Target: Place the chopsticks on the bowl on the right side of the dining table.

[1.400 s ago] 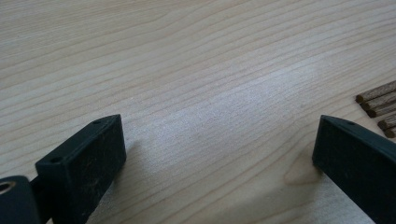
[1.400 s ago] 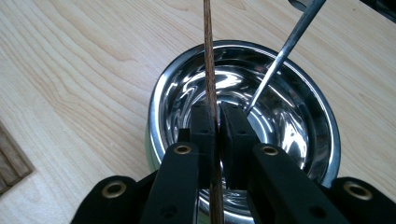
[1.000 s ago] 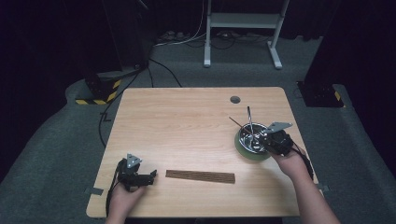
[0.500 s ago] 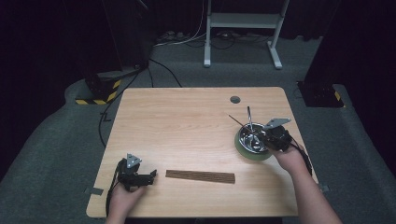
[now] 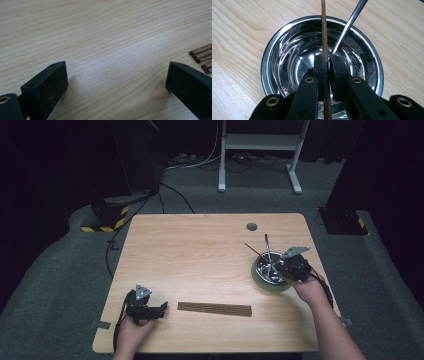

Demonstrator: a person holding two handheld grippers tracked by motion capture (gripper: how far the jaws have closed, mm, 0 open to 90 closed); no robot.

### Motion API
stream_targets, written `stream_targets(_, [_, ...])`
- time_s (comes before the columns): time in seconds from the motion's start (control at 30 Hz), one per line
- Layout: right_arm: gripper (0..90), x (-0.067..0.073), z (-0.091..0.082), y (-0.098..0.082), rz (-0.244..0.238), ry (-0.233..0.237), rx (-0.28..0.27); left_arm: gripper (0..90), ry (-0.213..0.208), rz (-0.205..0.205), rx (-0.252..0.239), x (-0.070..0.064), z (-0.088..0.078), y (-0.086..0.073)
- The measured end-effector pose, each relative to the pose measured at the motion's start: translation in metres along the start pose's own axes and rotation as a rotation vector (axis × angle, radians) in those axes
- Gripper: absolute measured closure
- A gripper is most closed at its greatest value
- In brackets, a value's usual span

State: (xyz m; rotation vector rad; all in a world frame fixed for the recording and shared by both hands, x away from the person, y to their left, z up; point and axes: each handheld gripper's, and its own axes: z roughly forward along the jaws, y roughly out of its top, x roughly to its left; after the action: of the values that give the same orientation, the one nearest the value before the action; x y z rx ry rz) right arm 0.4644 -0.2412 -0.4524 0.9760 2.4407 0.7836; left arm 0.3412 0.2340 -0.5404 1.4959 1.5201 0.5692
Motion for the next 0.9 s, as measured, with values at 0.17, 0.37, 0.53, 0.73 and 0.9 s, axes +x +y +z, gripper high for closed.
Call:
stream_targets(0.17, [83.4, 0.002, 0.001, 0.0, -0.007, -0.001, -0.003, 4.0, 0.0, 0.0, 0.0, 0.0, 0.0, 0.0])
stream_targets(0.37, [83.3, 0.003, 0.004, 0.0, -0.008, -0.009, 0.004, 4.0, 0.0, 0.0, 0.0, 0.0, 0.0, 0.0])
stream_targets(0.53, [82.8, 0.005, 0.005, 0.001, -0.018, -0.012, 0.007, 4.0, 0.0, -0.001, 0.0, 0.0, 0.0, 0.0])
stream_targets(0.73, [77.7, 0.004, 0.003, 0.002, -0.003, -0.014, -0.01, 4.0, 0.0, 0.0, 0.0, 0.0, 0.0, 0.0])
stream_targets(0.9, [76.4, 0.005, -0.006, 0.003, 0.014, -0.02, -0.048, 4.0, 0.0, 0.0, -0.001, 0.0, 0.0, 0.0])
